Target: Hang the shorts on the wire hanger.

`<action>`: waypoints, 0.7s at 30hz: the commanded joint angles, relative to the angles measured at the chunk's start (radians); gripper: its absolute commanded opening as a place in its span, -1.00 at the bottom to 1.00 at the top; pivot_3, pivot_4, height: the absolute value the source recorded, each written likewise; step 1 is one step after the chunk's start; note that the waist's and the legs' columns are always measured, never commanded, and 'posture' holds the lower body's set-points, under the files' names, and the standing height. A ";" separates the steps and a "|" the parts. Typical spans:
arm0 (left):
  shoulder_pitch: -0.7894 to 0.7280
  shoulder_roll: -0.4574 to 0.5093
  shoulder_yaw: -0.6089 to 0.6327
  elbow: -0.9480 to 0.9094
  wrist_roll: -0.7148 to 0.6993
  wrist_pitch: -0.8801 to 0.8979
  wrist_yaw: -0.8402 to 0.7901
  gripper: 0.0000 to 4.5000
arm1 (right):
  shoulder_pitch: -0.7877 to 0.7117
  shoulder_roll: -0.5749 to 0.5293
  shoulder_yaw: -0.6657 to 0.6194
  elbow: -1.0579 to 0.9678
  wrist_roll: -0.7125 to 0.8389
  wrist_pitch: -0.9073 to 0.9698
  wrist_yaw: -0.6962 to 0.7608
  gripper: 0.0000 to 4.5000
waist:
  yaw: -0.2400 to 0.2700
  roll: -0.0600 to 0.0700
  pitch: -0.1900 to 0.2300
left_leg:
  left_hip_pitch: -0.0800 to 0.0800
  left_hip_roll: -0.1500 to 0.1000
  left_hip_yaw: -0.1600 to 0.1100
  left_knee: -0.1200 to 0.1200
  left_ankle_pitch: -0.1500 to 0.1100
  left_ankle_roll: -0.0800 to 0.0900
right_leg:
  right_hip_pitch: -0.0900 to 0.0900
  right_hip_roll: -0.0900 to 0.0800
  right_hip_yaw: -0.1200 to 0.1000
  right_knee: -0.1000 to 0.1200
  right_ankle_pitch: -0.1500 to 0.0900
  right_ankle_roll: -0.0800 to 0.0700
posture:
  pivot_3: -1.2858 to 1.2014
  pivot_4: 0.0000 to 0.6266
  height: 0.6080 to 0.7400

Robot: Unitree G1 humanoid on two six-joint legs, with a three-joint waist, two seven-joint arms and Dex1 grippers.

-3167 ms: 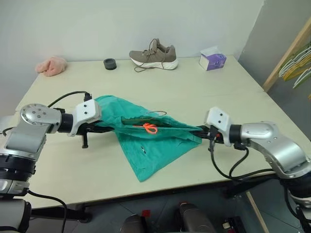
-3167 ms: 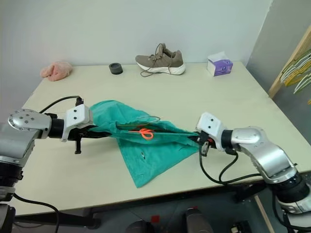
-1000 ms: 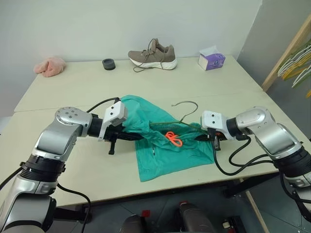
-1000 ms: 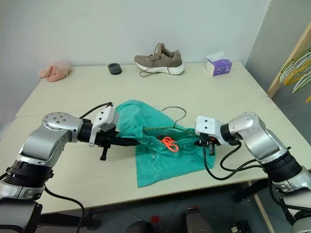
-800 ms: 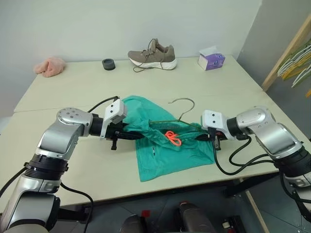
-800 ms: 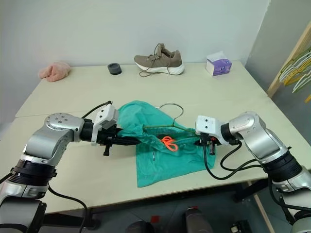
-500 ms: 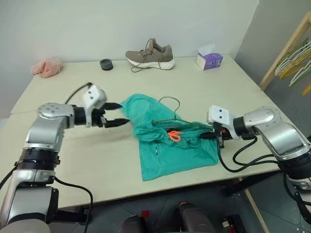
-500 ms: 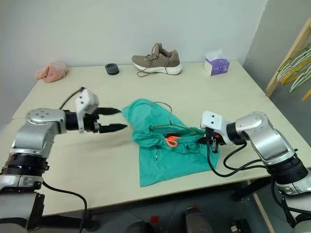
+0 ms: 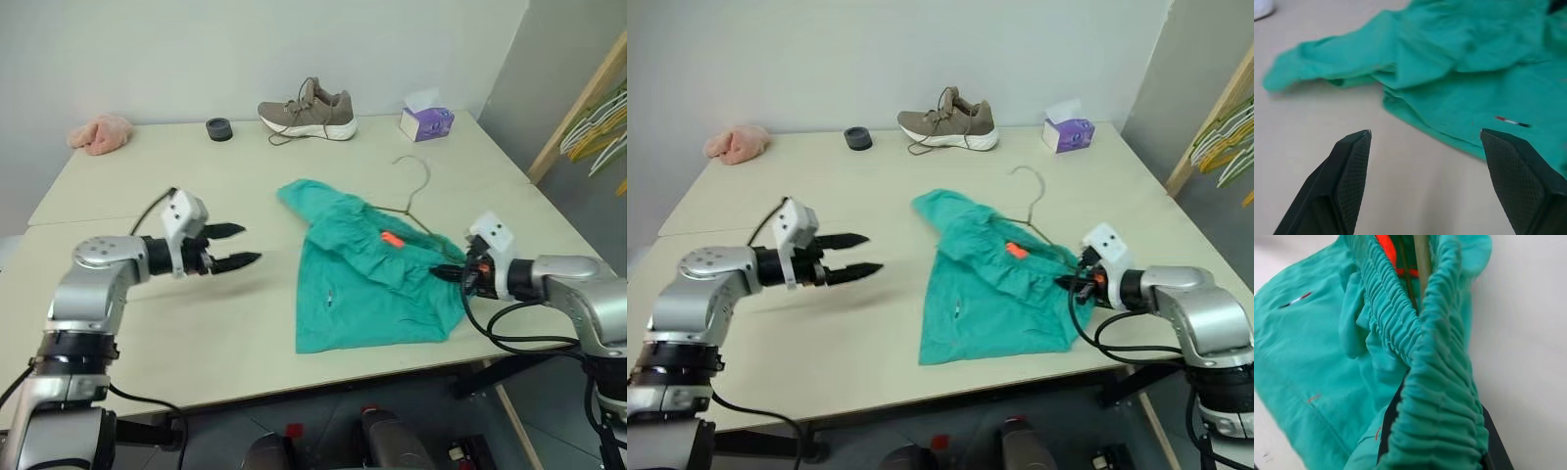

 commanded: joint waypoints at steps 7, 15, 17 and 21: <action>-0.119 -0.203 -0.121 -0.240 -0.134 0.157 0.050 0.67 | 0.380 0.016 -0.507 -0.243 0.027 0.240 -0.166 -1.00 | 0.003 0.002 0.000 | 0.002 -0.001 0.000 0.000 0.000 0.000 | 0.002 0.001 0.001 -0.001 -0.003 0.005 | -0.24 -0.60 1.00; -0.254 -0.364 -0.195 -0.174 -0.077 0.087 0.107 0.67 | 0.563 0.078 -0.851 -0.236 -0.032 0.295 -0.273 -1.00 | -0.050 0.008 0.002 | 0.002 -0.001 -0.001 -0.001 -0.001 0.001 | 0.003 0.003 0.003 -0.002 -0.004 0.006 | -0.30 -0.52 1.00; -0.279 -0.398 -0.201 -0.166 -0.054 0.063 0.140 0.67 | 0.557 0.081 -0.917 -0.216 -0.054 0.295 -0.312 -1.00 | -0.065 0.010 0.002 | 0.003 -0.002 -0.001 -0.002 -0.001 0.001 | 0.003 0.003 0.003 -0.003 -0.004 0.007 | -0.31 -0.51 1.00; -0.325 -0.462 -0.202 -0.160 -0.035 0.049 0.202 0.67 | 0.472 0.044 -0.965 -0.180 -0.081 0.275 -0.384 -1.00 | -0.101 0.012 0.004 | 0.003 -0.002 -0.001 -0.002 -0.003 0.003 | 0.003 0.003 0.003 -0.003 -0.006 0.007 | -0.31 -0.51 1.00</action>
